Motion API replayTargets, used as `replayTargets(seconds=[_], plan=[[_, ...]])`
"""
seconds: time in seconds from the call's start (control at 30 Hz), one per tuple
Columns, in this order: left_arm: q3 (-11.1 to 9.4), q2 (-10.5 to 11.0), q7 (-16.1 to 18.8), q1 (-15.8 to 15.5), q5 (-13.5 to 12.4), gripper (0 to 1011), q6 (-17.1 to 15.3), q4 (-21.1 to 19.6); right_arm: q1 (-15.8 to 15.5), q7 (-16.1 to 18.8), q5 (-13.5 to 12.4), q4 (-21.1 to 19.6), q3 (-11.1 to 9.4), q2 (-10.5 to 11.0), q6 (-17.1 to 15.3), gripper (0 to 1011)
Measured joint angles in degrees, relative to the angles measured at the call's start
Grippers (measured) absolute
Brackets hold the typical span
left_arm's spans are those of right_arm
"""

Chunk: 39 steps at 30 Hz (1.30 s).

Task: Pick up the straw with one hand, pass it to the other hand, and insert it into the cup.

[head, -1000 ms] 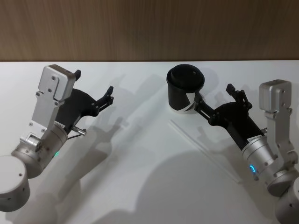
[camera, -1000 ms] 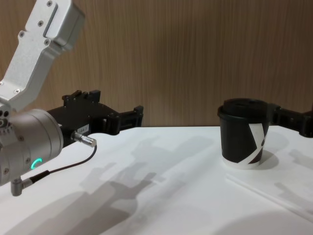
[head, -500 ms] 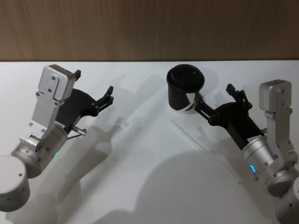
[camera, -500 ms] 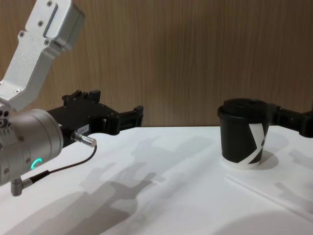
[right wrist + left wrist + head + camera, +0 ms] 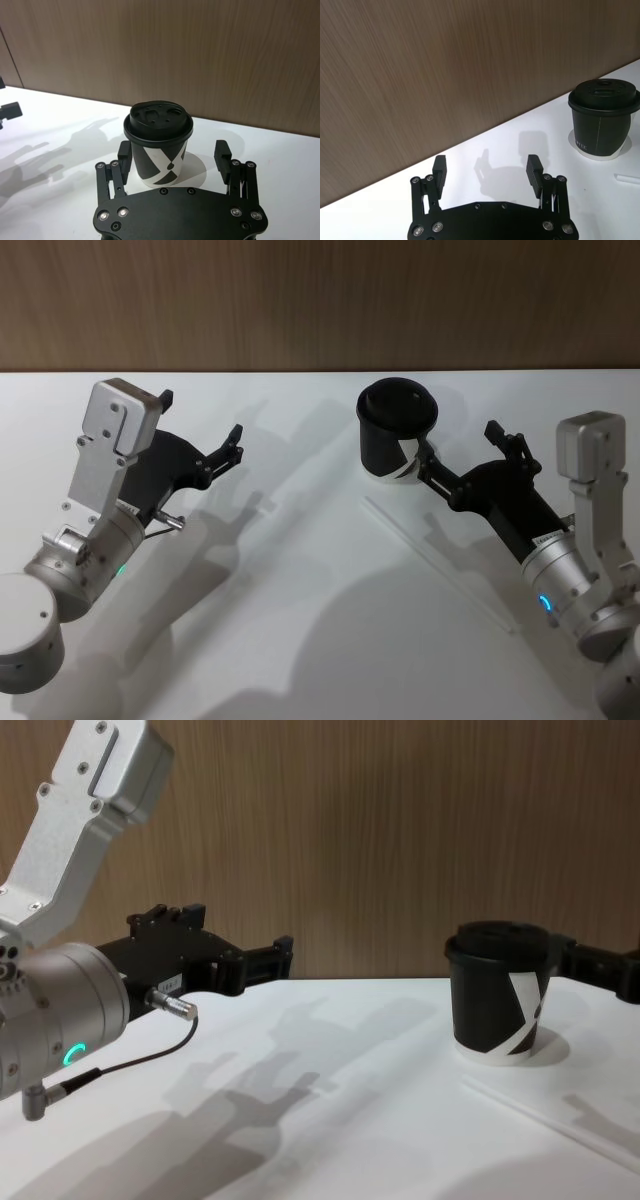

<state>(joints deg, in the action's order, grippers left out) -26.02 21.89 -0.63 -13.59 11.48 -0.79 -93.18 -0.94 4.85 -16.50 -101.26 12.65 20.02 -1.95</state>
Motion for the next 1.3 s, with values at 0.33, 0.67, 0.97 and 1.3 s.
replayTargets(seconds=[0.33,0.67,0.97,1.3], plan=[[0.00,0.00,0.00,0.00,0.00,1003,0.00,0.00,-0.98,3.46,-0.59,-1.29,-0.76,2.63,-0.85,1001],[0.00,0.00,0.00,0.00,0.00,1003,0.00,0.00,-2.71,6.11,-1.04,-3.70,-1.39,5.25,-2.97,1001],[0.00,0.00,0.00,0.00,0.00,1003,0.00,0.00,-4.40,8.46,-1.52,-6.89,-1.70,7.60,-6.97,1001],[0.00,0.00,0.00,0.00,0.00,1003,0.00,0.00,-5.51,10.56,-1.24,-9.13,-1.27,9.69,-10.87,1001]])
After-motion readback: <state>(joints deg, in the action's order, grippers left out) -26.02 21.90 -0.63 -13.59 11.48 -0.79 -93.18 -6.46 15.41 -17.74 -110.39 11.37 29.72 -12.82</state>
